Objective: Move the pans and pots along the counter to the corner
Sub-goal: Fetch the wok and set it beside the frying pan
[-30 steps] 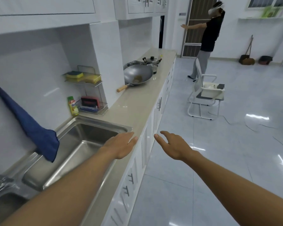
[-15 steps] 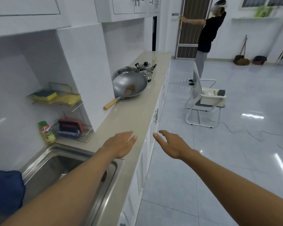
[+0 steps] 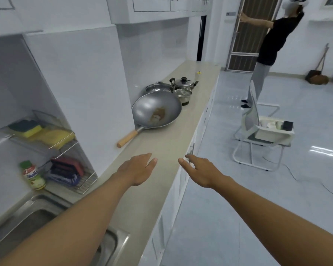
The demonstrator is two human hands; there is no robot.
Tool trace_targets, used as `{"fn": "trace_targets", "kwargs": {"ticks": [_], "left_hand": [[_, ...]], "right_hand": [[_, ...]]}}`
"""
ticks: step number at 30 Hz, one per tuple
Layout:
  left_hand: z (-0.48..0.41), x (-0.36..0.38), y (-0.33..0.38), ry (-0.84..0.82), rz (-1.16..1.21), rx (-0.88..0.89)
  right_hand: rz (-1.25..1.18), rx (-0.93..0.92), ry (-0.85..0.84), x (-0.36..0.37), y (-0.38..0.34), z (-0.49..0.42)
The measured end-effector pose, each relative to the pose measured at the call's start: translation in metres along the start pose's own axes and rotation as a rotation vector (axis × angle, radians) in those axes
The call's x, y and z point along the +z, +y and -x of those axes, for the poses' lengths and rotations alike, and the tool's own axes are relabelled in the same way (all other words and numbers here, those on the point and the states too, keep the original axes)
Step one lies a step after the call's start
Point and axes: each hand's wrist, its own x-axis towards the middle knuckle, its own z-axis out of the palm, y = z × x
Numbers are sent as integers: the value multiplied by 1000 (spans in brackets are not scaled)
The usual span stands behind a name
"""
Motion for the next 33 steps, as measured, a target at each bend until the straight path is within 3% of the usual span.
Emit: {"fn": "trace_targets", "kwargs": {"ticks": [10, 21, 29, 33], "left_hand": [[-98, 0, 13, 9, -9, -134], [-183, -16, -37, -20, -12, -272], [-229, -24, -74, 15, -74, -261], [-253, -22, -96, -9, -86, -369]], "right_hand": [[44, -78, -118, -27, 43, -128], [57, -114, -169, -14, 39, -252], [86, -127, -223, 0, 21, -325], [86, -147, -273, 13, 14, -363]]}}
